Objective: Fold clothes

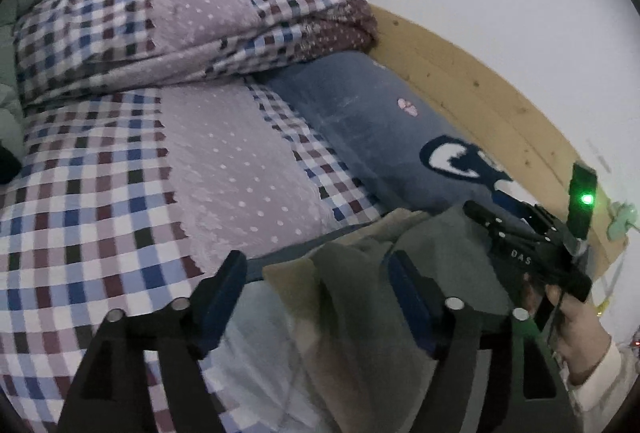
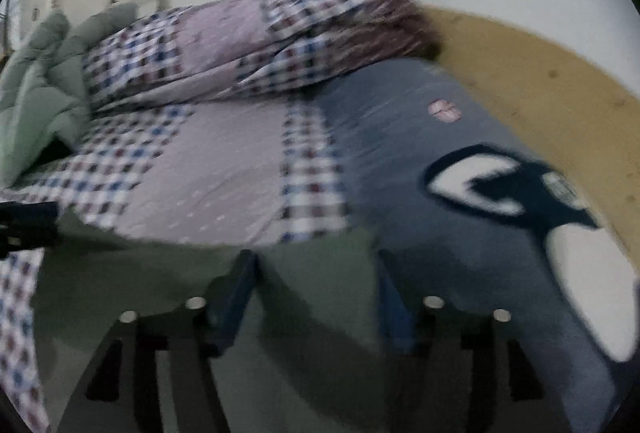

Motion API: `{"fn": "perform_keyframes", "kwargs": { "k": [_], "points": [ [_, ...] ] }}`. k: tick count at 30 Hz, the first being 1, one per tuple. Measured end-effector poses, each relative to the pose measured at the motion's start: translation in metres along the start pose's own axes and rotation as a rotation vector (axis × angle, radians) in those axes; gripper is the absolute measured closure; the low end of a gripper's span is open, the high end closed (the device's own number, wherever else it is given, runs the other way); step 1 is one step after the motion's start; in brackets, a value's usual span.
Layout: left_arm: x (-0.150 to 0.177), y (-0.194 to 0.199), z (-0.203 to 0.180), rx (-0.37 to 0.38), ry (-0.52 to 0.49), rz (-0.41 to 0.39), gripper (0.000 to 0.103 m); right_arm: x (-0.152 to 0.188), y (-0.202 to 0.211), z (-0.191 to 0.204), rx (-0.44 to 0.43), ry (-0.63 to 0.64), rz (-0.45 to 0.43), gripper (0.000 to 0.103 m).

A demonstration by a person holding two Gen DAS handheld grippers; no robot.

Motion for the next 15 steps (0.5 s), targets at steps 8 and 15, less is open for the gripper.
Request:
{"fn": "perform_keyframes", "kwargs": {
  "k": [8,15],
  "points": [
    [0.011,0.108,0.021,-0.013,-0.016,-0.115,0.015,-0.012,0.064,-0.004,0.035,-0.086,-0.068,0.021],
    [0.026,0.233,0.043,-0.011,0.036,-0.235,0.006,-0.017,0.171,0.052,-0.105,-0.186,-0.212,0.007]
  ]
}}
Point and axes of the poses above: each gripper's, at about its wrist camera, not at the fingertips, and y roughly against the way its jaws point, z to its left, x to its underside, the point moved 8 cm from there along -y, roughly the way its jaws point, and after that the axes turned 7 degrees about -x, right-handed, at the moved point
